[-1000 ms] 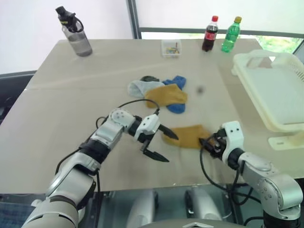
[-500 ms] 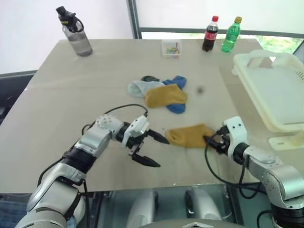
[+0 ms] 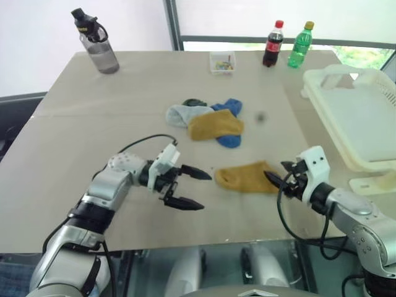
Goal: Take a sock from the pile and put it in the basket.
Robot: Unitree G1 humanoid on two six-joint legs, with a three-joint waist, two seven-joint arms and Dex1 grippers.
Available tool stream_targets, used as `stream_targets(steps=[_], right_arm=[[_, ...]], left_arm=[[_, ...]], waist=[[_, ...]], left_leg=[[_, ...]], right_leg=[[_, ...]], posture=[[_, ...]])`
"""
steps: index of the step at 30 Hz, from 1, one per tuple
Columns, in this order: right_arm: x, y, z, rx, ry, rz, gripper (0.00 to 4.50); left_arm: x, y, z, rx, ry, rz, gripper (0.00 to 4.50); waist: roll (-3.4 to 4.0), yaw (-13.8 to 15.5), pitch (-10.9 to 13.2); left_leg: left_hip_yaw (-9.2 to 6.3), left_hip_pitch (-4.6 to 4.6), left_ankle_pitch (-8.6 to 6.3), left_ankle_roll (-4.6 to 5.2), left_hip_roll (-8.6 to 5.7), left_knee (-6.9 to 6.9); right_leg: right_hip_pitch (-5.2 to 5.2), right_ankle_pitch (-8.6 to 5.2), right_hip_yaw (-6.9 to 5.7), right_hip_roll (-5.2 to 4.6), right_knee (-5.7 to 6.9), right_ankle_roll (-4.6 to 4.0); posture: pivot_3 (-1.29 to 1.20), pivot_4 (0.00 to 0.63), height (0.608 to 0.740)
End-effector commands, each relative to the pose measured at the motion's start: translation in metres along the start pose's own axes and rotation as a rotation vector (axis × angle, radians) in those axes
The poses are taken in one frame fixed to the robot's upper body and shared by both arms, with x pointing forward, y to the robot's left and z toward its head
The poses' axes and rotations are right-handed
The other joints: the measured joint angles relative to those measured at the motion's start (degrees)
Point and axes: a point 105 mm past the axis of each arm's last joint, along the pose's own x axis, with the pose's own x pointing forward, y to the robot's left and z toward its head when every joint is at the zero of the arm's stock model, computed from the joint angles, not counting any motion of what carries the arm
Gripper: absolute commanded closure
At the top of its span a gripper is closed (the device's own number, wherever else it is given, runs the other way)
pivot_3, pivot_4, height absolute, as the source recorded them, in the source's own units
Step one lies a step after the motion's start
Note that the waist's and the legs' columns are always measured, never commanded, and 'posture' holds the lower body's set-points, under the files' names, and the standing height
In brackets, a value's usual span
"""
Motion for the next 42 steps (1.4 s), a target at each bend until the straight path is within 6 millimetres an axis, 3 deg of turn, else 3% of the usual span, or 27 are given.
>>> stream_targets(steps=[1,5,9,26,35,42], right_arm=[[-0.011,-0.021,0.003,-0.086,-0.016,-0.075,1.25],[-0.013,-0.033,-0.009,-0.175,0.045,-0.104,1.25],[-0.009,-0.024,-0.017,-0.174,0.059,-0.070,1.25],[-0.004,-0.017,0.007,-0.090,-0.064,-0.045,1.25],[0.005,-0.015,-0.018,-0.150,0.047,-0.038,1.25],[0.009,-0.013,-0.022,-0.173,0.077,-0.030,1.25]], left_arm=[[-0.003,-0.004,0.011,0.028,-0.032,0.024,0.00],[-0.005,-0.011,0.008,-0.005,-0.045,0.045,0.00],[-0.008,-0.014,0.007,-0.022,-0.053,0.082,0.00],[-0.014,-0.020,0.007,-0.051,-0.071,0.140,0.00],[-0.015,-0.019,0.009,-0.048,-0.072,0.153,0.00],[-0.017,-0.018,0.011,-0.042,-0.068,0.156,0.00]], waist=[[-0.01,0.1,0.0],[-0.01,-0.1,0.0],[-0.01,-0.2,0.0],[-0.01,0.0,0.0],[-0.01,0.0,0.0],[-0.01,0.0,0.0]], left_leg=[[0.02,-0.01,0.00,0.00,-0.01,0.00],[0.04,0.00,0.00,0.00,0.00,0.00],[0.06,0.04,0.00,0.00,0.03,-0.02],[0.03,0.04,0.00,0.00,0.09,-0.01],[0.05,0.04,0.00,0.00,0.06,-0.01],[0.04,0.04,0.00,0.00,0.06,-0.01]], right_leg=[[0.01,0.00,0.00,-0.01,-0.01,0.00],[0.00,0.00,0.02,-0.02,-0.01,0.00],[0.00,0.00,0.04,0.02,-0.01,0.00],[0.00,0.00,0.06,0.00,-0.01,0.00],[0.00,0.00,0.06,-0.01,-0.01,0.00],[0.00,0.00,0.07,0.00,-0.01,0.00]], posture=[[0.00,0.150,0.740],[0.00,0.150,0.740],[0.00,0.150,0.740],[0.00,0.150,0.740],[0.00,0.150,0.740],[0.00,0.150,0.740]])
